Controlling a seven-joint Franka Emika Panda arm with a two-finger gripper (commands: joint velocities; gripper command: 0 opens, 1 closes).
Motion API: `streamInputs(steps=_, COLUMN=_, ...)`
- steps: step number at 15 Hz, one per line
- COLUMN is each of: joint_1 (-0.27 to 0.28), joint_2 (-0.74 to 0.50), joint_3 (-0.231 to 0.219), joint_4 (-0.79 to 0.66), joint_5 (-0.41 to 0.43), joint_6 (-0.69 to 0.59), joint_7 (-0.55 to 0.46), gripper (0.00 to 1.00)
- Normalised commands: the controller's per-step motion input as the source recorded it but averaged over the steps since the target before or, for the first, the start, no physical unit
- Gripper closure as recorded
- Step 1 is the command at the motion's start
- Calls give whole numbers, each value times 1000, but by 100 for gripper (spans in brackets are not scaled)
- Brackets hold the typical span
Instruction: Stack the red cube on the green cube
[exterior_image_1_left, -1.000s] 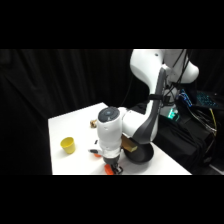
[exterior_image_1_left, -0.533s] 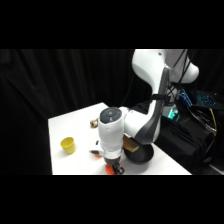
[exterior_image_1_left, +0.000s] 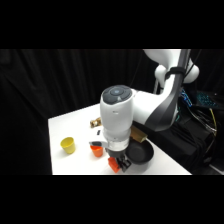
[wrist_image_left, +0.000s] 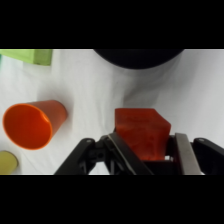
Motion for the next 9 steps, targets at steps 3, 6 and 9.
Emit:
streamInputs(steps=3, joint_1=-14, joint_2=-415, joint_3=28, joint_4=-184, joint_5=-185, joint_6=-239, joint_7=128, gripper=74)
streamInputs(steps=6, joint_1=-114, joint_2=-383, joint_3=41, joint_4=-264, joint_5=-141, joint_6=-109, joint_7=73, gripper=74)
streamInputs(steps=9, joint_1=-203, joint_2=-382, joint_3=14, joint_4=-319, joint_5=-104, joint_6=-2, joint_7=3, gripper=74)
